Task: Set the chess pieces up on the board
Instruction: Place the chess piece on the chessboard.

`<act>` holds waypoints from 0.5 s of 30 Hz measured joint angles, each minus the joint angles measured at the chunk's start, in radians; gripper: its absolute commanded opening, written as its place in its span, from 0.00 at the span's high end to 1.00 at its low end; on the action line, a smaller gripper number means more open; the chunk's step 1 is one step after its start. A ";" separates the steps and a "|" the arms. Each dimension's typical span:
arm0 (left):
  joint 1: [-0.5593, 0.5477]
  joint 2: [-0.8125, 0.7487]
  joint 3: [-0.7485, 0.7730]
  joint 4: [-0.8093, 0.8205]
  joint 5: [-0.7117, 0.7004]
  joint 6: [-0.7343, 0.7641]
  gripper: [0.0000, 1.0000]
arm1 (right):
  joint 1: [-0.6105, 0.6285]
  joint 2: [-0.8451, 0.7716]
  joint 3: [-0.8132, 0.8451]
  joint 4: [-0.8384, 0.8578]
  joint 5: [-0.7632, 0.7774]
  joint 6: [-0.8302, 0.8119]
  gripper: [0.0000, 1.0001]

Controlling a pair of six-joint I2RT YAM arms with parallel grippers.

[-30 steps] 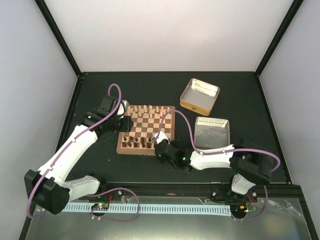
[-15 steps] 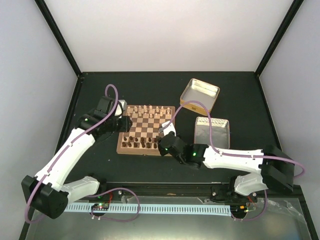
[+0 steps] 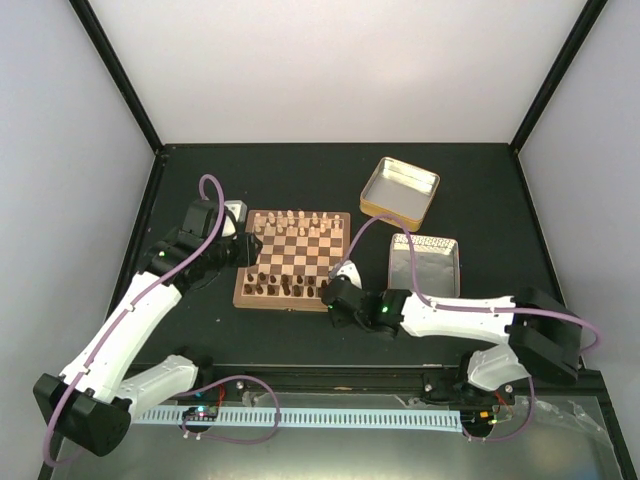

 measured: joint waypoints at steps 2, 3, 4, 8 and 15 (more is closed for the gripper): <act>0.000 0.000 0.000 0.005 0.000 0.000 0.51 | -0.006 0.027 0.000 -0.008 -0.013 0.006 0.80; 0.000 0.000 0.000 0.005 0.000 0.000 0.51 | -0.009 0.041 0.000 -0.012 -0.016 0.009 0.80; 0.000 0.000 0.000 0.005 -0.001 0.000 0.51 | -0.013 0.054 0.001 -0.015 -0.019 0.012 0.81; 0.000 -0.004 0.000 0.005 -0.002 0.000 0.51 | -0.031 0.094 0.009 -0.022 -0.027 0.020 0.82; 0.000 -0.005 0.000 0.005 -0.002 0.000 0.51 | -0.057 0.127 0.023 -0.010 -0.033 0.019 0.84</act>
